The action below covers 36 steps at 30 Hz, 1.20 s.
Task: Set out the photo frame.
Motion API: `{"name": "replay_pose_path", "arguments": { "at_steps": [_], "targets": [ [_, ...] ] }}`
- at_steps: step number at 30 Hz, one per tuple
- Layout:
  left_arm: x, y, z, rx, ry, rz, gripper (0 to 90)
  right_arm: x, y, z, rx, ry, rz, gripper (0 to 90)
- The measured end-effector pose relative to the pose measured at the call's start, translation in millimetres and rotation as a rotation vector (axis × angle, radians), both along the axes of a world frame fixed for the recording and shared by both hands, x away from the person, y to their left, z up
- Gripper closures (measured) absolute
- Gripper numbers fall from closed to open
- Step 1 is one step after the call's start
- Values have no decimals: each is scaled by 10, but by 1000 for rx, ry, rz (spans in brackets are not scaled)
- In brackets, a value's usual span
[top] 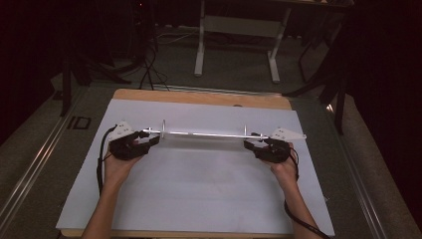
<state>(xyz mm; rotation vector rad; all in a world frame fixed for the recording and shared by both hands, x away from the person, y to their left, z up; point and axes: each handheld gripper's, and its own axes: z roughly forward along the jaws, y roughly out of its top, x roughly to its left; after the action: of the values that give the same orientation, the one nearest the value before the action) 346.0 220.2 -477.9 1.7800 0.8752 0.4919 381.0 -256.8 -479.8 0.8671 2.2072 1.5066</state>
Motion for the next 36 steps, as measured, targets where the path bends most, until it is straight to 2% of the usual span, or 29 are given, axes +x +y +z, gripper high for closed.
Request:
{"name": "replay_pose_path", "arguments": {
  "at_steps": [3,7,20,25,31,36],
  "targets": [
    [26,-35,17,16,14,-4,484,7,2,2,4,-2,-6,490],
    [45,-64,23,10,12,-5,477,13,3,4,6,-1,-8,490],
    [96,-161,54,19,-13,-21,442,35,1,14,12,3,-9,493],
    [109,-170,67,24,-25,-12,408,48,0,20,15,4,-10,494],
    [121,-199,81,16,-37,-30,390,55,0,23,18,7,-12,495],
    [117,-220,80,8,-46,-16,392,56,4,19,25,4,-20,495]
  ]
}}
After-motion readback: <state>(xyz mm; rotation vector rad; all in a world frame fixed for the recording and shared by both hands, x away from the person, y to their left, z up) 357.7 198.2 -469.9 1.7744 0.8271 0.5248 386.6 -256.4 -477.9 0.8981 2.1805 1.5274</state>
